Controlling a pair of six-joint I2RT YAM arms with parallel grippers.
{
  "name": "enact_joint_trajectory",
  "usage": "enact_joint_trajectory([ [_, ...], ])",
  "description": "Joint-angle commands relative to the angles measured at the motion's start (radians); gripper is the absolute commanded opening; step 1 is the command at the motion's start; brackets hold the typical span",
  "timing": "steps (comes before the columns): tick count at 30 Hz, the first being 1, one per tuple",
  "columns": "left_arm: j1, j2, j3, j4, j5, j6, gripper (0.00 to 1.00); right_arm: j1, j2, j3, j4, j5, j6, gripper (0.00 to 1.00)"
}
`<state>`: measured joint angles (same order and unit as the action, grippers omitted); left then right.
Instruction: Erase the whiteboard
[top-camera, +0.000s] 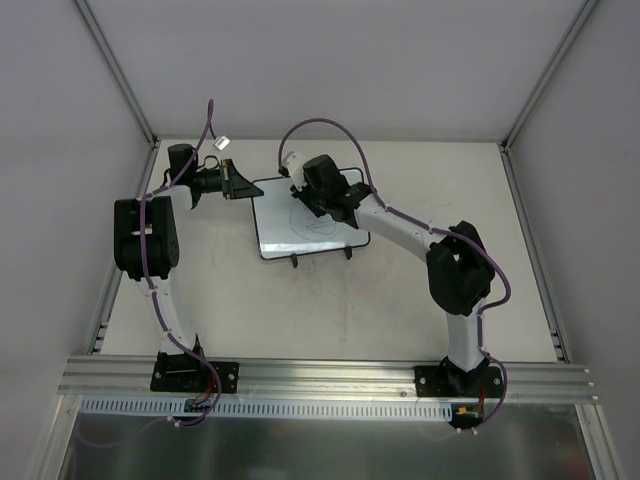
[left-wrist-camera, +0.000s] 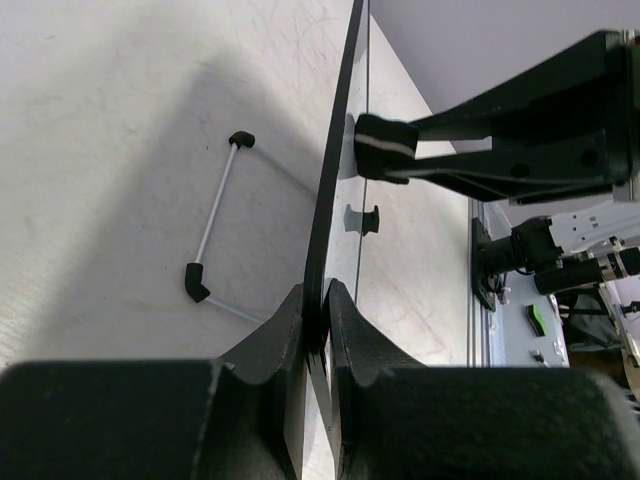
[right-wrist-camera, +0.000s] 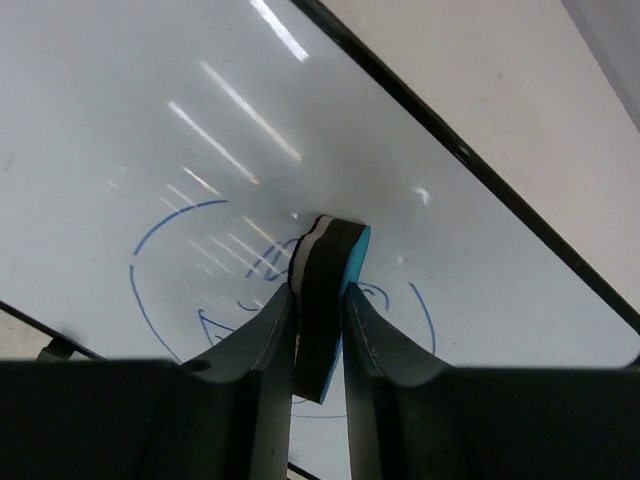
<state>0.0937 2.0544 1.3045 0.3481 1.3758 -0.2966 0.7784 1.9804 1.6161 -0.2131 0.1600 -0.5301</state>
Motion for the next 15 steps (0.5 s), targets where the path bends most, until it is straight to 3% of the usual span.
enact_joint_trajectory([
  [1,-0.034,-0.057,0.013,0.034,0.005,0.106,0.0,0.05,0.113,0.002,-0.029,-0.263,-0.082,0.0],
  [15,-0.035,-0.065,0.013,0.009,0.003,0.125,0.0,0.099,0.193,0.038,-0.088,-0.346,-0.065,0.0],
])
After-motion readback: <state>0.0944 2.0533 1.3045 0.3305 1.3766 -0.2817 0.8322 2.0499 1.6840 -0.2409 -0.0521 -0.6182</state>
